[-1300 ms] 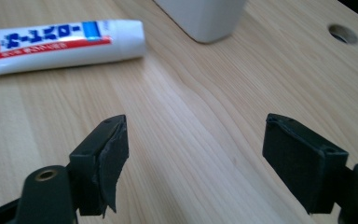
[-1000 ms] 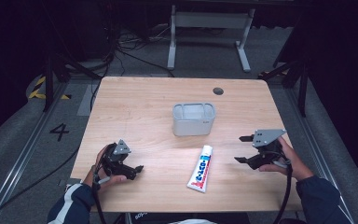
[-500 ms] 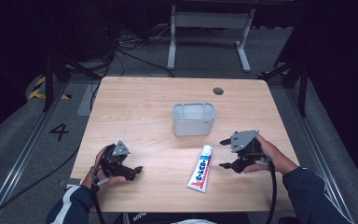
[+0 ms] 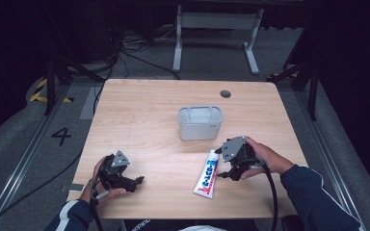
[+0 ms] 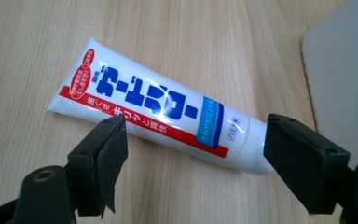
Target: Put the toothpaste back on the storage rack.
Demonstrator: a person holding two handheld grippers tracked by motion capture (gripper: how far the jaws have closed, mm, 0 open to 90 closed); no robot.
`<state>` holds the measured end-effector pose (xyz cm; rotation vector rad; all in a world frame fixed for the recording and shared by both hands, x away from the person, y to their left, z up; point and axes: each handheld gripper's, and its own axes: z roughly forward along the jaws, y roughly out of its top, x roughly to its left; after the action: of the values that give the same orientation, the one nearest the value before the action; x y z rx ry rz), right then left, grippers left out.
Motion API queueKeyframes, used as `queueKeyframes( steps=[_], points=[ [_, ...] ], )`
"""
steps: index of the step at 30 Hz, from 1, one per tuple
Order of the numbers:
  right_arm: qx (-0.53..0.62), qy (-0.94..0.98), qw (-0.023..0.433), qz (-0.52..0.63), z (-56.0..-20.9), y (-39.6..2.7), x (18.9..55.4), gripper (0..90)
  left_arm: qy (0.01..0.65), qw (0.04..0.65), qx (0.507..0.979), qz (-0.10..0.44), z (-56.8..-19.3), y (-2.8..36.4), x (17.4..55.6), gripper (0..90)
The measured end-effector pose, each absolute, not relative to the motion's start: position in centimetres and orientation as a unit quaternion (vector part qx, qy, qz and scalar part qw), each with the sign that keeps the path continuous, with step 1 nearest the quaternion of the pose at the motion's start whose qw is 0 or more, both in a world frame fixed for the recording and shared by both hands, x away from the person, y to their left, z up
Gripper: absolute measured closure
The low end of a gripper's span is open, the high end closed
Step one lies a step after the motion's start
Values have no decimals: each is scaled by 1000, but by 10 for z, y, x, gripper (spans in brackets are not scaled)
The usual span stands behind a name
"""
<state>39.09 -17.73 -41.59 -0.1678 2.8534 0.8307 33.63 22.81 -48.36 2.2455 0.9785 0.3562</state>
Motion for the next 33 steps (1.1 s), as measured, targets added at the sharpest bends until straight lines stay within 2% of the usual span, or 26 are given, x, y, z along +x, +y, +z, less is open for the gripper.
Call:
queueKeyframes(
  steps=[11, 20, 23, 30, 33],
  points=[
    [-125, 967, 63, 215, -425, -147, 393, 242, 382, 323, 855, 140, -483, 238, 324, 7],
    [-158, 971, 61, 168, -428, -131, 391, 205, 381, 324, 854, 141, -483, 238, 324, 7],
    [-174, 973, 48, 143, -430, -123, 390, 178, 381, 324, 854, 141, -483, 238, 324, 7],
    [-176, 979, 12, 107, -436, -121, 391, 216, 381, 326, 854, 140, -483, 238, 325, 7],
    [-178, 979, 13, 102, -439, -121, 391, 220, 381, 325, 854, 139, -483, 238, 324, 6]
  ],
)
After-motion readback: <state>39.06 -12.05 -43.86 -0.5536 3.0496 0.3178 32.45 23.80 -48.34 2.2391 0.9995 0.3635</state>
